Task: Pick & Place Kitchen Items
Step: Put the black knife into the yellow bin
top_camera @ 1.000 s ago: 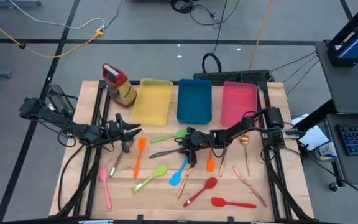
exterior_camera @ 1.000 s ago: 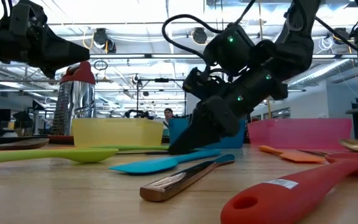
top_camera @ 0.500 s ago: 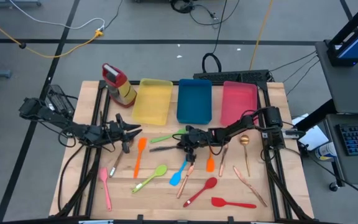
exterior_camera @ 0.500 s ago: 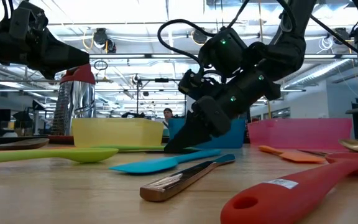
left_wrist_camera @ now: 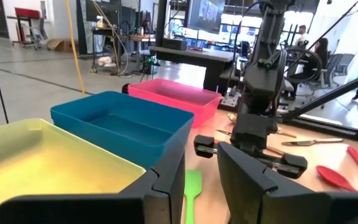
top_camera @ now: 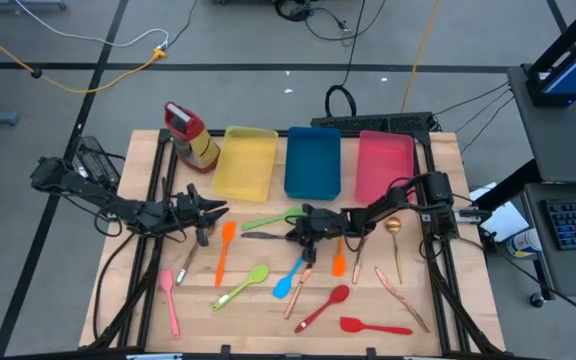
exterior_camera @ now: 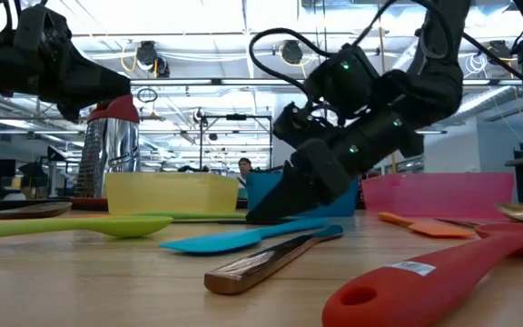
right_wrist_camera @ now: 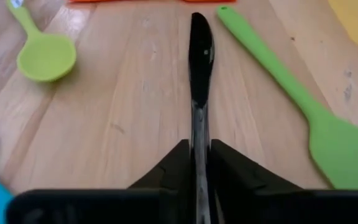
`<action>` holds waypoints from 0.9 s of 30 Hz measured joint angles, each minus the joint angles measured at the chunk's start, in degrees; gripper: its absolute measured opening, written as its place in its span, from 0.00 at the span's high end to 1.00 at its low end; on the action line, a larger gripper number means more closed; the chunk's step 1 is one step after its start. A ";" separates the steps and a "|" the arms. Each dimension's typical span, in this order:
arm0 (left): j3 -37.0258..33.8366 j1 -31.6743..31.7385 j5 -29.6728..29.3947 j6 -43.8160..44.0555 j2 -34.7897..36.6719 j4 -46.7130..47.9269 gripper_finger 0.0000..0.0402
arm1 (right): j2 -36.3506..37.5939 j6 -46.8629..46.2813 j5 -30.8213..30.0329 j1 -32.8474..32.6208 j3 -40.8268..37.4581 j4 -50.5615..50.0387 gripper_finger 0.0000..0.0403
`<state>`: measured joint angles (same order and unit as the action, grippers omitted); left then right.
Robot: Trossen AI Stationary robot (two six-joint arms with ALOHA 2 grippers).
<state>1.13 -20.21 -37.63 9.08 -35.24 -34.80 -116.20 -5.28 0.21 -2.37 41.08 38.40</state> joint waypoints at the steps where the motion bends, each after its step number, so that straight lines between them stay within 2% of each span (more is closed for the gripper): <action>1: 0.00 0.00 0.00 0.52 0.00 0.07 0.76 | 0.00 0.01 0.02 -0.03 -0.46 0.65 0.82; 5: 0.00 -0.01 0.00 1.89 0.00 0.36 0.76 | 0.07 0.61 -0.62 -0.75 -1.76 1.88 0.73; 12: 0.00 0.00 0.00 2.09 -0.01 0.34 0.76 | 0.15 0.29 -8.28 -2.73 -4.26 3.59 0.63; 18: 0.00 -0.02 0.00 3.33 -0.02 0.34 0.76 | 0.13 -0.39 -9.10 -2.33 -9.35 10.96 0.65; 21: 0.00 0.00 0.00 3.39 0.00 0.34 0.76 | 0.06 -0.38 -7.45 -1.38 -12.05 15.80 0.67; 24: 0.00 0.00 0.00 3.41 0.00 0.34 0.76 | 0.06 1.44 -4.77 -0.56 -12.76 16.03 0.69; 27: 0.00 0.00 -0.04 3.41 0.00 0.34 0.76 | 0.17 5.24 -4.79 -0.52 -12.77 14.87 0.70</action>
<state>1.13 -20.21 -37.67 12.49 -35.24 -34.46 -116.03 -0.04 -4.58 -2.90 28.32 53.28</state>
